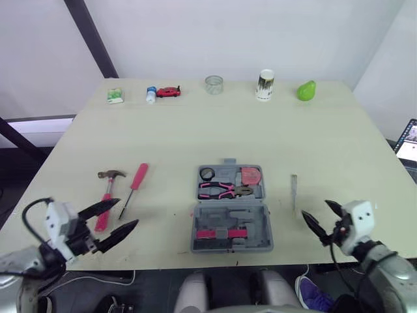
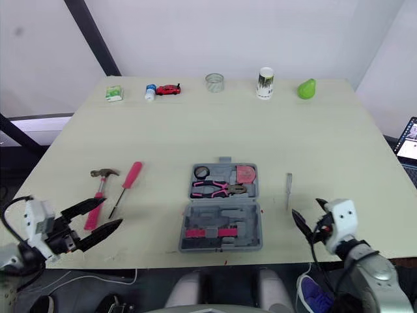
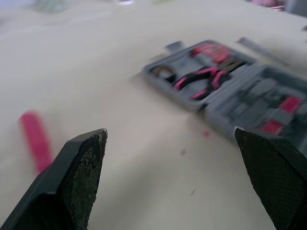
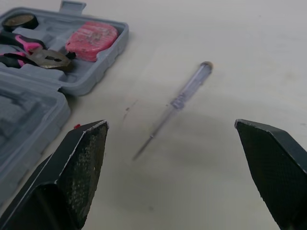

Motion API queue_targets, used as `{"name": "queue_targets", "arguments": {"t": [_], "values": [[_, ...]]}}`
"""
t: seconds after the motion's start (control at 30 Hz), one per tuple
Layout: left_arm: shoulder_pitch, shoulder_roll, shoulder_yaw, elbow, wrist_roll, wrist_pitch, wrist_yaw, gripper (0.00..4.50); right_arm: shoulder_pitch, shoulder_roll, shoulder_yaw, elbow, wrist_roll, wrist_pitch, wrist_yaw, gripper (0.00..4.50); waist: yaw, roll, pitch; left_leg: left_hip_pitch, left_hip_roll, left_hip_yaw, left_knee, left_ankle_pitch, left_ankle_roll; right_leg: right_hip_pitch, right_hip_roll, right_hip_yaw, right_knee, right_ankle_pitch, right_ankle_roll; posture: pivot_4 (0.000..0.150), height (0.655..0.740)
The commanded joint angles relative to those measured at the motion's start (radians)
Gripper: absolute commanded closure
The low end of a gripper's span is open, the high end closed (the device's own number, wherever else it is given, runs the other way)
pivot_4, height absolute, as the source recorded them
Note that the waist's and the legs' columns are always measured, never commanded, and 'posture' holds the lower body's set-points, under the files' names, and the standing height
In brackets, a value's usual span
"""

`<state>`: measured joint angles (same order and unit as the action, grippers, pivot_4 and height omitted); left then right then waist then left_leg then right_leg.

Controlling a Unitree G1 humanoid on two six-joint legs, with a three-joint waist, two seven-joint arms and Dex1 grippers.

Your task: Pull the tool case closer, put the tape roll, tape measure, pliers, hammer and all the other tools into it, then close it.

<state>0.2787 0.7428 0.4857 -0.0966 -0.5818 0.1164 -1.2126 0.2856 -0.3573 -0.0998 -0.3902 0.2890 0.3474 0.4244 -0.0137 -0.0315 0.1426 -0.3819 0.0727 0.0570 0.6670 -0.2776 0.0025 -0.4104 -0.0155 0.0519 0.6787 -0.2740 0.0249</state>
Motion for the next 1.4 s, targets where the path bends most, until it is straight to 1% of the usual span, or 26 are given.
{"name": "queue_targets", "arguments": {"t": [0.03,0.17,0.2,0.3,0.4,0.53,0.63,0.67,0.73,0.83,0.87,0.9,1.07,1.17,1.3,1.4], "values": [[-0.047,0.046,-0.047,-0.093,-0.028,0.045,-0.022,0.00,-0.056,0.055,0.032,-0.012,-0.052,0.038,-0.107,0.05,-0.001,0.001,0.001,0.000,0.000,0.000,0.000,0.000,0.000,0.000,0.000,0.000,0.000,0.000,0.000,0.150,0.7400],[-0.140,0.079,-0.120,-0.158,-0.045,0.106,-0.026,0.00,-0.117,0.122,0.076,0.014,-0.081,0.073,-0.173,0.05,-0.001,0.001,0.001,-0.002,-0.001,0.000,0.000,0.000,0.000,-0.001,0.000,0.000,-0.001,0.000,0.000,0.150,0.7400],[-0.172,0.088,-0.144,-0.171,-0.049,0.122,-0.033,0.00,-0.137,0.147,0.082,0.028,-0.089,0.081,-0.198,0.05,-0.001,0.001,0.001,-0.002,-0.001,0.001,0.000,0.000,0.000,-0.002,0.000,0.001,0.000,0.002,0.003,0.150,0.7400],[-0.253,0.110,-0.204,-0.200,-0.060,0.163,-0.056,0.00,-0.185,0.211,0.081,0.079,-0.109,0.101,-0.266,0.05,-0.001,0.002,0.001,-0.002,-0.001,-0.001,0.000,0.000,0.000,-0.002,0.001,0.000,0.000,0.002,0.003,0.150,0.7400],[-0.308,0.133,-0.238,-0.224,-0.068,0.182,-0.085,0.00,-0.210,0.232,0.085,0.129,-0.119,0.095,-0.275,0.05,-0.003,0.003,0.002,-0.002,-0.001,0.000,0.000,0.000,0.000,-0.002,0.001,0.001,0.000,0.002,0.003,0.150,0.7400],[-0.403,0.144,-0.265,-0.262,-0.121,0.243,-0.083,0.00,-0.245,0.245,0.066,0.212,-0.141,0.065,-0.311,0.05,-0.003,0.003,0.003,-0.003,-0.001,-0.001,0.000,0.000,0.000,-0.003,0.002,0.000,-0.001,0.002,0.004,0.150,0.7400],[-0.440,0.145,-0.270,-0.282,-0.137,0.270,-0.076,0.00,-0.263,0.244,0.064,0.253,-0.155,0.038,-0.315,0.86,-0.004,0.005,0.004,-0.003,-0.001,-0.001,0.000,0.000,0.000,-0.002,0.002,0.001,0.000,0.002,0.004,0.150,0.7400],[-0.446,0.145,-0.272,-0.286,-0.139,0.277,-0.074,0.00,-0.268,0.241,0.067,0.268,-0.162,0.030,-0.314,1.27,-0.007,0.005,0.004,-0.003,-0.001,-0.001,0.000,0.000,0.000,-0.002,0.002,0.001,0.000,0.002,0.004,0.150,0.7400],[-0.452,0.145,-0.272,-0.294,-0.144,0.288,-0.071,0.00,-0.276,0.240,0.067,0.291,-0.169,0.016,-0.315,2.41,-0.009,0.005,0.004,-0.003,-0.001,-0.001,0.000,0.000,0.000,-0.002,0.003,0.001,0.000,0.002,0.004,0.150,0.7400],[-0.455,0.143,-0.266,-0.302,-0.156,0.302,-0.064,0.00,-0.282,0.237,0.069,0.311,-0.183,-0.006,-0.317,3.58,-0.013,0.005,0.004,-0.003,0.000,-0.002,0.000,0.000,0.000,-0.002,0.003,0.001,0.000,0.002,0.004,0.150,0.7400],[-0.452,0.143,-0.264,-0.302,-0.156,0.305,-0.063,0.00,-0.282,0.236,0.072,0.314,-0.187,-0.012,-0.317,4.09,-0.015,0.005,0.004,-0.003,0.000,-0.002,0.000,0.000,0.000,-0.002,0.003,0.001,0.000,0.002,0.004,0.150,0.7400],[-0.451,0.143,-0.262,-0.301,-0.156,0.306,-0.063,0.00,-0.282,0.236,0.074,0.316,-0.190,-0.016,-0.316,4.45,-0.017,0.005,0.004,-0.003,0.000,-0.002,0.000,0.000,0.000,-0.002,0.003,0.001,0.000,0.002,0.004,0.150,0.7400],[-0.432,0.139,-0.250,-0.297,-0.150,0.299,-0.072,0.00,-0.279,0.215,0.077,0.305,-0.210,-0.040,-0.304,4.45,-0.022,0.005,0.004,-0.003,0.000,-0.002,0.000,0.000,0.000,-0.002,0.003,0.001,0.000,0.002,0.004,0.150,0.7400],[-0.415,0.142,-0.236,-0.301,-0.155,0.299,-0.073,0.00,-0.277,0.164,0.087,0.260,-0.209,-0.046,-0.245,4.45,-0.023,0.005,0.004,-0.004,-0.001,-0.002,0.000,0.000,0.000,-0.002,0.003,0.001,0.000,0.002,0.004,0.150,0.7400],[-0.380,0.152,-0.204,-0.292,-0.155,0.293,-0.090,0.00,-0.286,0.017,0.134,0.167,-0.187,-0.043,-0.051,4.45,-0.024,0.006,0.005,-0.003,-0.001,-0.002,0.000,0.000,0.000,-0.002,0.003,0.001,0.000,0.002,0.004,0.150,0.7400],[-0.337,0.154,-0.171,-0.277,-0.158,0.286,-0.110,0.00,-0.322,-0.093,0.179,0.077,-0.127,0.023,0.118,4.45,-0.029,0.007,0.006,-0.003,0.000,-0.002,0.000,0.000,0.000,-0.002,0.004,0.001,0.000,0.002,0.004,0.150,0.7400]]}}
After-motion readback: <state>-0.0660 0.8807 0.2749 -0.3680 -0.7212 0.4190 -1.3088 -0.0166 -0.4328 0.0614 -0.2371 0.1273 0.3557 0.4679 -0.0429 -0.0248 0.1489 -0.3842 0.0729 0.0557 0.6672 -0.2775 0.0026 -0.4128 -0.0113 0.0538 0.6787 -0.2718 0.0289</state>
